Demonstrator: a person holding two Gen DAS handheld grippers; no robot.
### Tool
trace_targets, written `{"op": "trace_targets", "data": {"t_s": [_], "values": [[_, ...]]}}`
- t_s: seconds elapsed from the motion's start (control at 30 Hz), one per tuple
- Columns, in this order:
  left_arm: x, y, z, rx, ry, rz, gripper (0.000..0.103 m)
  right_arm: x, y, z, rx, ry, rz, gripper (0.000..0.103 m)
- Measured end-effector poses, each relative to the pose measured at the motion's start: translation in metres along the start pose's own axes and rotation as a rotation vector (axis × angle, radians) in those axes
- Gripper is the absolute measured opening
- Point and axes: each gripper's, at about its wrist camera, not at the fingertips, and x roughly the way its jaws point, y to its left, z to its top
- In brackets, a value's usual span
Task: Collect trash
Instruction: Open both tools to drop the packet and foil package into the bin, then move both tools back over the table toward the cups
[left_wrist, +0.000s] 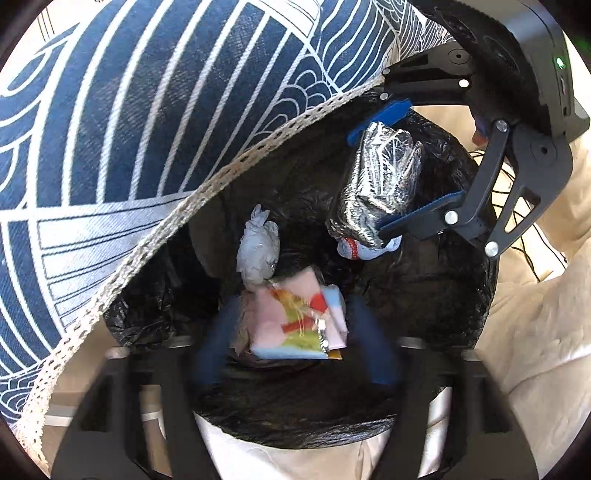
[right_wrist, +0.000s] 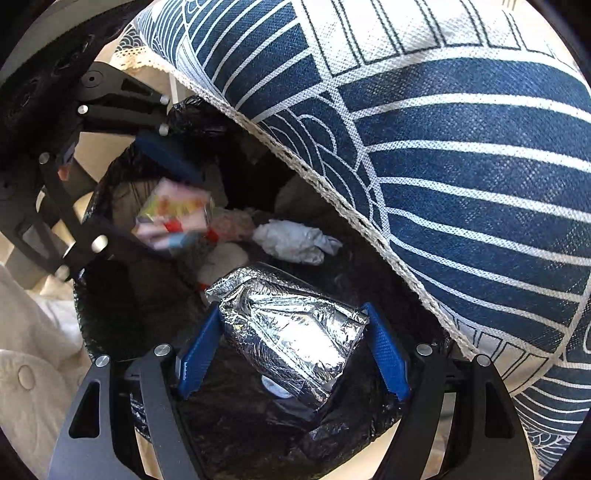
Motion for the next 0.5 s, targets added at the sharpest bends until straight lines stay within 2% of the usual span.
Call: {"op": "trace_targets", "data": {"t_s": [0.07, 0.17, 0.3, 0.5], "values": [[-0.007, 0.001, -0.004, -0.003, -0.029, -0.013, 0.085, -0.003, 0.003, 0.002, 0.000, -0.015, 0.010, 0.087], [-0.017, 0.002, -0.009, -0.012, -0.069, -0.014, 0.095, -0.013, 0.003, -0.001, 0.006, -0.036, 0.016, 0.087], [-0.032, -0.002, -0.015, -0.003, -0.121, 0.008, 0.097, -0.027, 0.007, -0.006, 0.022, -0.062, 0.008, 0.088], [-0.040, -0.006, -0.022, -0.011, -0.155, 0.021, 0.097, -0.044, 0.018, -0.012, 0.028, -0.097, -0.018, 0.088]]}}
